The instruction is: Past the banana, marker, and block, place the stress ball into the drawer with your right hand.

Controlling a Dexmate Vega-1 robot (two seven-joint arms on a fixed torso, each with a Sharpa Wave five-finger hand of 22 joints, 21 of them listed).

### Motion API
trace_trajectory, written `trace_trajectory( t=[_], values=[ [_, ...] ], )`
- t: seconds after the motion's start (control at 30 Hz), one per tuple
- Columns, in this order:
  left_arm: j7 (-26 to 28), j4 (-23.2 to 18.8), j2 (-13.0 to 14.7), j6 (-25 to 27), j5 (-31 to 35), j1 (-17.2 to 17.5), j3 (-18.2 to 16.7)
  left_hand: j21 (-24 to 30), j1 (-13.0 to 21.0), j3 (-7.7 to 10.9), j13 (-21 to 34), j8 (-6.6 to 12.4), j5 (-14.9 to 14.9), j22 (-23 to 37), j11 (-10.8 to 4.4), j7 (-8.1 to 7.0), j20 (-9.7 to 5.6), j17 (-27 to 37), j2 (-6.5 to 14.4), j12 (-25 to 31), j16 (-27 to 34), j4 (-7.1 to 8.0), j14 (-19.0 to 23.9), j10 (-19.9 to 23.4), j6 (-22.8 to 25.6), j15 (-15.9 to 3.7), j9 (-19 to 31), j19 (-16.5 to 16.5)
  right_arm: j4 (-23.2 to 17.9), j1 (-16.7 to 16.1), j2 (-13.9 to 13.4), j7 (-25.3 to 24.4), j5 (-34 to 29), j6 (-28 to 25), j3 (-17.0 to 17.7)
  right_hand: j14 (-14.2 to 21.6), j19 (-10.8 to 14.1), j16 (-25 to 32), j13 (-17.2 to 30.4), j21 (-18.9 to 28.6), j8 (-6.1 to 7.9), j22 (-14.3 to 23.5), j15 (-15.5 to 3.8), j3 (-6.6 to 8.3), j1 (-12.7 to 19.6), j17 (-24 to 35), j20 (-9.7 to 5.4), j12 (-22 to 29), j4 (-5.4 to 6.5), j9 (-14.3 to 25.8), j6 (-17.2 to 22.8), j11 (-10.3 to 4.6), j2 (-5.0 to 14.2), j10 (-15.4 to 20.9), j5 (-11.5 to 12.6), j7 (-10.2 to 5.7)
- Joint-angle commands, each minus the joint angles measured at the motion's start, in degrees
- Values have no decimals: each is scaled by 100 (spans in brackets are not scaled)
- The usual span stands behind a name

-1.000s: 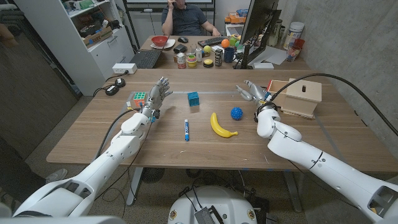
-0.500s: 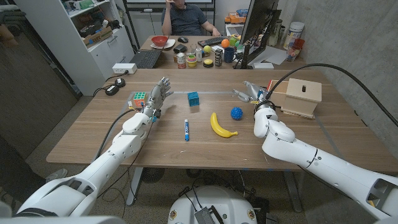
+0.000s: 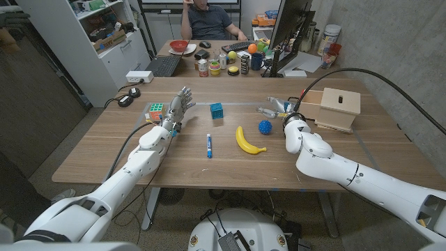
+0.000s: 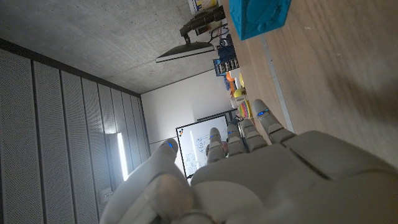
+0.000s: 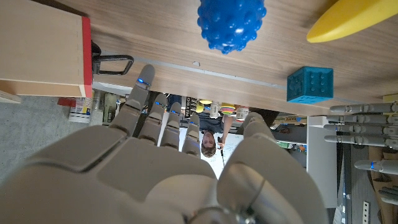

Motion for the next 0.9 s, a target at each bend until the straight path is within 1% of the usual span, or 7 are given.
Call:
trace_trajectory(
  t=[0.03,0.17,0.23,0.37,0.53,0.63,0.9],
  values=[
    [-56,87,-36,-21,-10,-51,12,-18,48,-12,24,28,12,27,9,-41,25,5,2,23,29,0,42,31,-8,32,15,-26,189,335,129,546,-536,-467,-495,15,58,-20,26,-32,23,13,-63,21,118,-6,18,2,-76,26,28,-32,5,11,25,-57],
    [-65,101,-40,-19,-19,-55,9,-20,46,-16,24,26,12,28,6,-40,24,5,0,22,29,1,42,30,-14,29,15,-24,237,435,160,704,-671,-580,-644,27,69,-17,26,-54,40,12,-69,30,182,-6,25,5,-119,27,71,-61,2,19,28,-76],
    [-71,107,-38,-21,-20,-56,8,-22,45,-17,24,27,12,28,0,-39,19,6,-1,22,29,1,41,28,-11,31,15,-26,245,440,157,755,-665,-556,-651,75,130,1,26,-55,48,12,-95,25,215,-2,23,12,-144,28,94,-72,-5,37,28,-76],
    [-77,128,-41,-25,-25,-65,3,-26,43,-20,24,27,12,28,3,-43,27,6,-2,21,30,3,42,25,-11,28,15,-29,261,503,152,915,-717,-574,-736,86,143,5,26,-62,52,12,-100,18,218,3,18,16,-148,29,108,-70,-7,48,26,-96],
    [-87,165,-50,-29,-30,-77,1,-30,39,-26,24,26,12,28,12,-46,24,6,-3,21,30,5,41,24,-15,31,15,-26,258,677,151,1231,-940,-719,-998,116,208,19,26,-67,53,12,-107,-8,203,16,0,31,-147,30,119,-74,-18,87,22,-97],
    [-91,172,-52,-35,-30,-78,1,-32,38,-28,24,27,12,28,10,-44,23,6,-4,22,30,6,40,25,-14,31,15,-24,252,687,160,1292,-970,-720,-1014,137,223,27,26,-78,67,12,-112,-20,201,21,-11,45,-149,31,160,-60,-20,123,21,-93],
    [-114,130,-48,-24,-48,-61,2,-36,34,-34,24,29,12,29,20,-42,22,6,-4,22,29,9,36,25,-10,34,15,-19,307,849,206,1631,-1211,-807,-1244,183,233,42,25,-109,91,13,-109,-42,199,29,-17,67,-152,31,236,-59,-20,187,21,-113]
  ],
)
